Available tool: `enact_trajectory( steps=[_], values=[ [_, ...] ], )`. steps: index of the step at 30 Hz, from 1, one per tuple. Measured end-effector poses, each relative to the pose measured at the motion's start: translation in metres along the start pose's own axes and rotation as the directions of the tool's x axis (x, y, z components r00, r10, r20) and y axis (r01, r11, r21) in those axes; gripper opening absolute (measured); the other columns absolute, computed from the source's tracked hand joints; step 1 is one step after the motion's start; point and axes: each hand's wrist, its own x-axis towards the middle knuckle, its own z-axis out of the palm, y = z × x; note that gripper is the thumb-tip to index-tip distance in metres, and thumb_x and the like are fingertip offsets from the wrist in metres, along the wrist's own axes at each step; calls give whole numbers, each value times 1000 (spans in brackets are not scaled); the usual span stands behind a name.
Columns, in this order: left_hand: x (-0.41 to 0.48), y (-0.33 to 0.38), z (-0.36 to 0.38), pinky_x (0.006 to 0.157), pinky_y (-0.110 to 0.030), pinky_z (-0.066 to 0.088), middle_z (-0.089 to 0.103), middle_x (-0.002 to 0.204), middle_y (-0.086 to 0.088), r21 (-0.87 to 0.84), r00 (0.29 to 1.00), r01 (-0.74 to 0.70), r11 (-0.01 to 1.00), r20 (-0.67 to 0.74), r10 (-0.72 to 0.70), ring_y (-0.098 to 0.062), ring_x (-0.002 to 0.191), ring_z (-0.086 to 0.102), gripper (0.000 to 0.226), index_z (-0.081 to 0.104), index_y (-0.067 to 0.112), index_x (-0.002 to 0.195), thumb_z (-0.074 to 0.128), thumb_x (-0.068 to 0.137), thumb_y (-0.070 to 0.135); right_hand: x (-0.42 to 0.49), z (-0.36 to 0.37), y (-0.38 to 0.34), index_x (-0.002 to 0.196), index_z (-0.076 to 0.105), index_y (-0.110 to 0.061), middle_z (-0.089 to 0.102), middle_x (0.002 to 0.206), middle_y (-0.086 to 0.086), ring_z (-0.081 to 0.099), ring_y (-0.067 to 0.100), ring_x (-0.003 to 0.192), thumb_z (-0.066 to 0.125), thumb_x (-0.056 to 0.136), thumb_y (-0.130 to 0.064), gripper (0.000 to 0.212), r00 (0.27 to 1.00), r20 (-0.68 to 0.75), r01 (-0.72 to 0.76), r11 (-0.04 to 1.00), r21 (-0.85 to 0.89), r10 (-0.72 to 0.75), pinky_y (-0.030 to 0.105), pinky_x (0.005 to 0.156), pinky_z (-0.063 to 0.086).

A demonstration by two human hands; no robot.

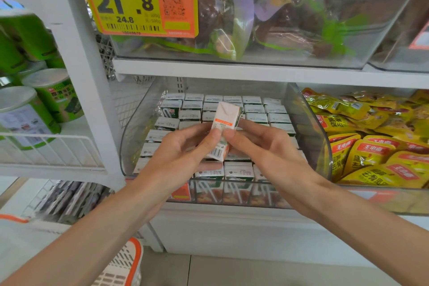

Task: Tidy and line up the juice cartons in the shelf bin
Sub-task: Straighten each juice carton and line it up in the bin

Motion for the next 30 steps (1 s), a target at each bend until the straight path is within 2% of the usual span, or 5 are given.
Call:
enact_trajectory(
  steps=[6,12,15,20,30],
  values=[
    [1,-2,-6,89,-20,59,72,125,23,121,999,3,993,-50,3,3,113,69,39,69,39,127,77,89,34,-2,-2,0,141,64,-26,73,131,-10,72,3,116,74,98,-23,44,999,13,40,999,-2,-40,23,102,54],
    [5,-5,-8,87,2,45,71,114,34,297,983,-107,949,-109,145,21,109,61,57,68,32,115,92,72,3,-1,-5,4,135,68,-21,76,126,-10,69,3,121,82,86,3,57,987,48,156,987,-42,-154,22,101,56],
    [7,-7,-9,97,-13,52,72,115,29,322,974,-156,934,-104,199,14,115,63,61,67,31,112,91,70,-5,-1,-6,6,135,69,-19,75,129,-9,66,8,127,87,81,0,60,966,22,256,949,-185,-256,34,105,57],
    [6,-7,-8,107,-37,52,73,119,18,356,963,-202,912,-100,252,0,121,65,61,67,32,115,94,69,2,-2,-8,5,136,68,-18,73,130,-8,66,11,126,90,79,-5,63,942,16,328,903,-277,-336,39,103,58],
    [3,-2,-5,98,-14,52,74,114,21,329,966,-197,923,-95,240,4,111,69,54,69,30,116,91,67,33,-2,-8,1,137,65,-18,75,128,-12,72,6,116,79,92,-15,47,976,-12,216,974,-72,-217,22,97,57]
  ],
)
